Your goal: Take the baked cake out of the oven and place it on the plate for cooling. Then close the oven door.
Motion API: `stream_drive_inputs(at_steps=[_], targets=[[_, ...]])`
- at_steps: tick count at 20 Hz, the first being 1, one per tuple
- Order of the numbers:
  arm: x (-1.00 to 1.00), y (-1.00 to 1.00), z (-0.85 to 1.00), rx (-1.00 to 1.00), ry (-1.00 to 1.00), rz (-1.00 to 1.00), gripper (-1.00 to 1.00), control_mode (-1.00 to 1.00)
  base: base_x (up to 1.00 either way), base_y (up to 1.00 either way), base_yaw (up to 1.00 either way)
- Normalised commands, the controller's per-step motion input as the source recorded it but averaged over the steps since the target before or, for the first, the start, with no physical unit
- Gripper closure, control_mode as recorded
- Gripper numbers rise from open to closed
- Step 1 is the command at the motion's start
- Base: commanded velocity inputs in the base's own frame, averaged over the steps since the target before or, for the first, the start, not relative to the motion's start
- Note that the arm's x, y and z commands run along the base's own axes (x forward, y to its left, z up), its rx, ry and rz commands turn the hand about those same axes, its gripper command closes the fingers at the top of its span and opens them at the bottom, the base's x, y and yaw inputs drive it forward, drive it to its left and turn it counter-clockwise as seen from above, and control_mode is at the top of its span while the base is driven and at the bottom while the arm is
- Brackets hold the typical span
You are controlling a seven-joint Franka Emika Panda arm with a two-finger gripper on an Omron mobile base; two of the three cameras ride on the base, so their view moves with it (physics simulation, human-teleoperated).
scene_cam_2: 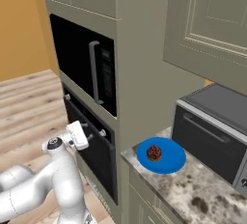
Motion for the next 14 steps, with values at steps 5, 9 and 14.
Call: stream_drive_inputs(at_steps=[5, 9, 14], targets=[[0.49, -0.22, -0.86, 0.0, -0.01, -0.07, -1.0, -1.0, 0.0, 0.0, 0.0], [0.04, -0.07, -0.5, 0.0, -0.03, -0.02, -1.0, -1.0, 0.0, 0.0, 0.0], [0.0, 0.0, -0.04, 0.0, 0.0, -0.03, -1.0, -1.0, 0.0, 0.0, 0.0]])
